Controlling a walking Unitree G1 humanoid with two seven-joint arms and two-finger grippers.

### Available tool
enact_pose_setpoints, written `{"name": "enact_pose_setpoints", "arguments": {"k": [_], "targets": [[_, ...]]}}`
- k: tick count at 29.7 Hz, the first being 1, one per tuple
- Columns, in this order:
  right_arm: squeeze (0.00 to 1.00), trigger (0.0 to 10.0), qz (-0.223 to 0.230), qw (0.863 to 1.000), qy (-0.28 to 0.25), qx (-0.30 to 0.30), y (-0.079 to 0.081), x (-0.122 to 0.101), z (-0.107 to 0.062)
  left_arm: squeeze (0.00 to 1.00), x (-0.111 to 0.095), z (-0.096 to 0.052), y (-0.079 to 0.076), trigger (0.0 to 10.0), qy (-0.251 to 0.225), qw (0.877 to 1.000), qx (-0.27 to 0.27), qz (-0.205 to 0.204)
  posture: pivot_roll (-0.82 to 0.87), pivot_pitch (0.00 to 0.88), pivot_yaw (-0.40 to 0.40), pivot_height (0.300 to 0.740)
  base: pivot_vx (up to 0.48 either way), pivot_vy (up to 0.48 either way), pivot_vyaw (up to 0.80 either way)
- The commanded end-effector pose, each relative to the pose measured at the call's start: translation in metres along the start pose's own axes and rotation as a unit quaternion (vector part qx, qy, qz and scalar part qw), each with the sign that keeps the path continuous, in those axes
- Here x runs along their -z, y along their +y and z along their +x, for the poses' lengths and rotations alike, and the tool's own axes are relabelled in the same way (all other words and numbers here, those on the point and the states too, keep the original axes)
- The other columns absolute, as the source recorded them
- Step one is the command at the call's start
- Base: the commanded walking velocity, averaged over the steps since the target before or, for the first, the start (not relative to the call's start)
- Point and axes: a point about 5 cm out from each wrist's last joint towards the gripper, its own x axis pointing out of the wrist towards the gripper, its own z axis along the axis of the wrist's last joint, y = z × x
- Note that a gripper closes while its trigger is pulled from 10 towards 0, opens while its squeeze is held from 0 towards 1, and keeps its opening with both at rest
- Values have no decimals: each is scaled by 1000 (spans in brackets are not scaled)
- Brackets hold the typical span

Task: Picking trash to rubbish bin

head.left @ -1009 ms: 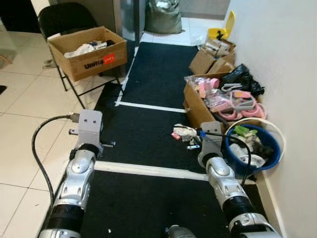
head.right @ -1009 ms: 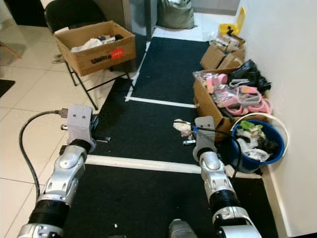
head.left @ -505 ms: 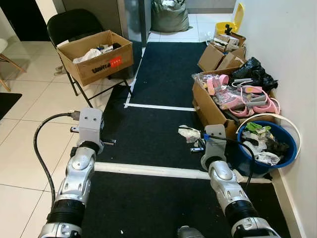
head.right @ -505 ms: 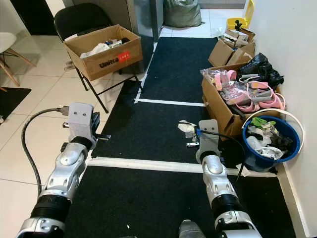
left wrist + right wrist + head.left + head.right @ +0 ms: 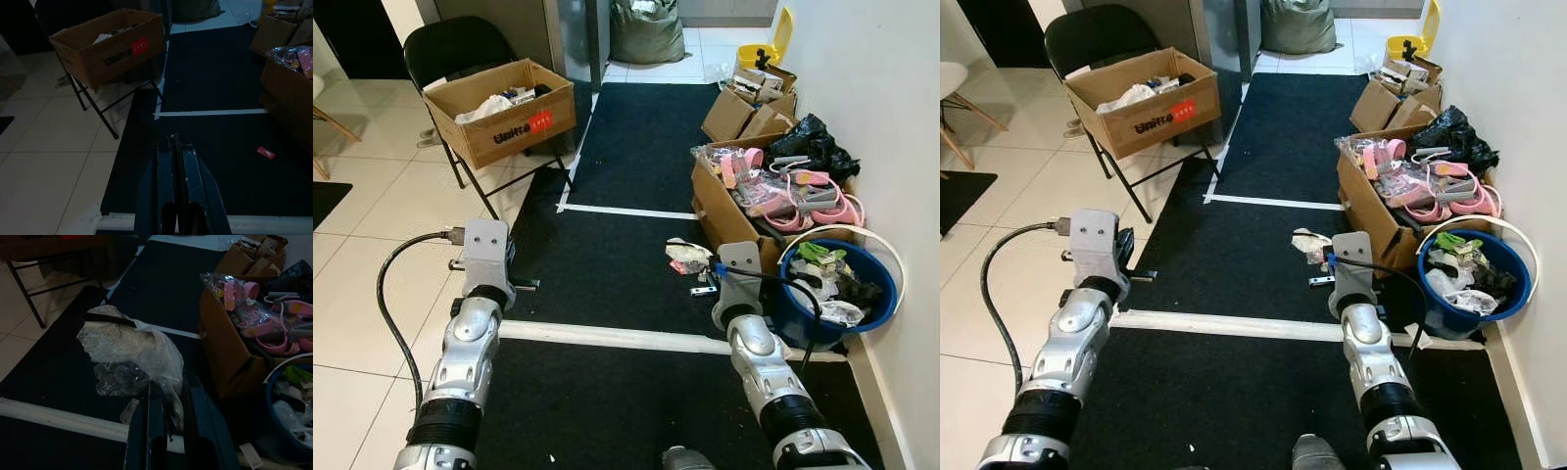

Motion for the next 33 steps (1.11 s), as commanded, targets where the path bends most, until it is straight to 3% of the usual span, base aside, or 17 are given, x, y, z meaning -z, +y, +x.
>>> {"name": "enact_pose_setpoints", "arguments": {"k": [1, 15, 33], "targets": [[0, 10000, 0, 1000, -4, -8, 3, -2, 1, 0, 4, -2, -2, 10000, 5, 1000, -2, -5, 32, 32, 21, 740, 0, 0, 0], [0, 10000, -3, 1000, 1, -15, 3, 0, 1, 0, 4, -3, -5, 10000, 2, 1000, 4, 9, 29, 42, 13, 740, 0, 0, 0], [0, 10000, -3, 1000, 4, -19, 4, 0, 2, 0, 0, -2, -5, 10000, -3, 1000, 8, 11, 36, 38, 10, 740, 293, 0, 0]]}}
